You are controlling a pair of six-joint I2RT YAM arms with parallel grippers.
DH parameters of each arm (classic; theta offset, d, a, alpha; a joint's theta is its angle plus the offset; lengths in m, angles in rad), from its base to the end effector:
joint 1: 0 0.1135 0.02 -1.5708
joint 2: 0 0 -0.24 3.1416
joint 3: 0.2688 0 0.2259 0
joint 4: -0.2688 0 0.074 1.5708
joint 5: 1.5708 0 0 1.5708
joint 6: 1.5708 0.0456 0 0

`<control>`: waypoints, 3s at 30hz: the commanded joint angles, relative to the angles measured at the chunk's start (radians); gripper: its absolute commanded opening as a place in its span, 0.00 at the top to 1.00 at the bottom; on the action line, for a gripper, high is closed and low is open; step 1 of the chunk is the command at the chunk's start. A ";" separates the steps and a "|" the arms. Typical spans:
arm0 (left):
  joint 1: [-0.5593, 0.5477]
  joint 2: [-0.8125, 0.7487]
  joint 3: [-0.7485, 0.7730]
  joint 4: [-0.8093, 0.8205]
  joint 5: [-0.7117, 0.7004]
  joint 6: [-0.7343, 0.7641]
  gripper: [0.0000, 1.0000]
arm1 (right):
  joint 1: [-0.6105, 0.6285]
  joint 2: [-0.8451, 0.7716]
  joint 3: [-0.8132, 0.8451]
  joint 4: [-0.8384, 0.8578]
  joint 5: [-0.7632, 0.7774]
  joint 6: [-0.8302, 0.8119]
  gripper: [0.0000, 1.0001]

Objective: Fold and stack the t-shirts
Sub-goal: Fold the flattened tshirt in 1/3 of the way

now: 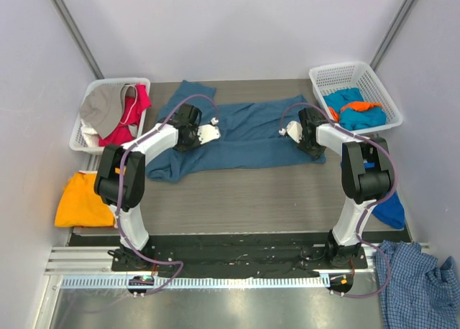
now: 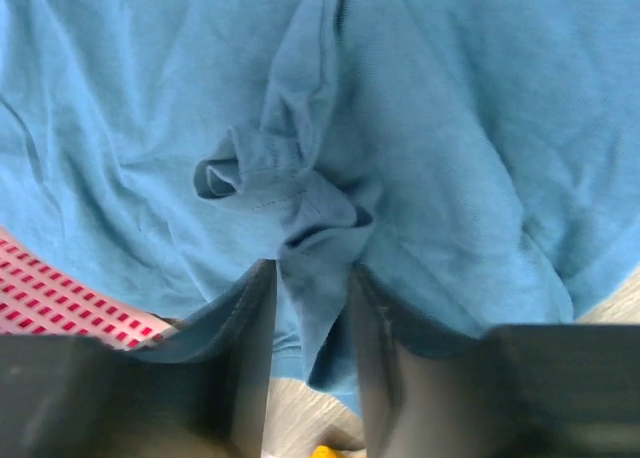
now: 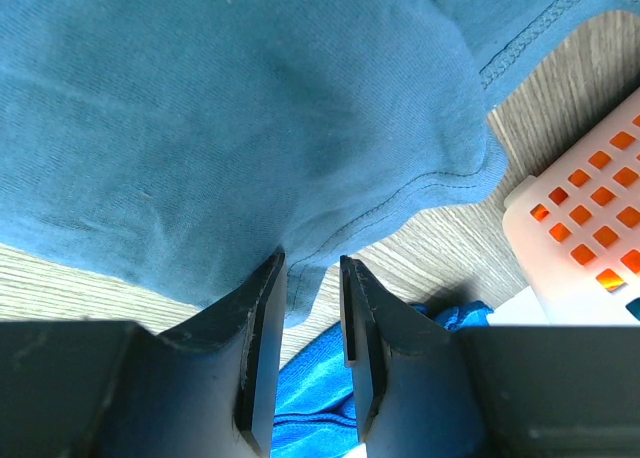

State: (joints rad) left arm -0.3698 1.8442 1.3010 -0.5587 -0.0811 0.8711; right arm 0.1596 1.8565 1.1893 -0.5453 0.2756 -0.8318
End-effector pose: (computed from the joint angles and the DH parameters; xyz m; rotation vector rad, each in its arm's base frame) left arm 0.3335 -0.1253 0.1768 1.5456 2.2078 0.2656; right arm 0.3349 0.0413 0.1457 -1.2902 2.5364 -0.5424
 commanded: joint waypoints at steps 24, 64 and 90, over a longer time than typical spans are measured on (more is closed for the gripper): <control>0.115 -0.036 0.067 0.193 -0.163 0.023 1.00 | -0.003 -0.063 -0.030 0.019 0.013 0.008 0.65; 0.100 0.116 0.193 0.574 -0.471 -0.055 0.10 | -0.002 -0.109 -0.054 0.058 0.024 0.043 0.64; 0.083 -0.160 -0.270 0.328 -0.262 -0.198 0.09 | 0.027 -0.126 0.021 0.113 -0.061 0.220 0.50</control>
State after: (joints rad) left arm -0.2855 1.6592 1.0470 -0.2886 -0.3454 0.6872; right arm 0.1734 1.7123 1.1698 -0.4793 0.2302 -0.6582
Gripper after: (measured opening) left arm 0.907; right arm 0.494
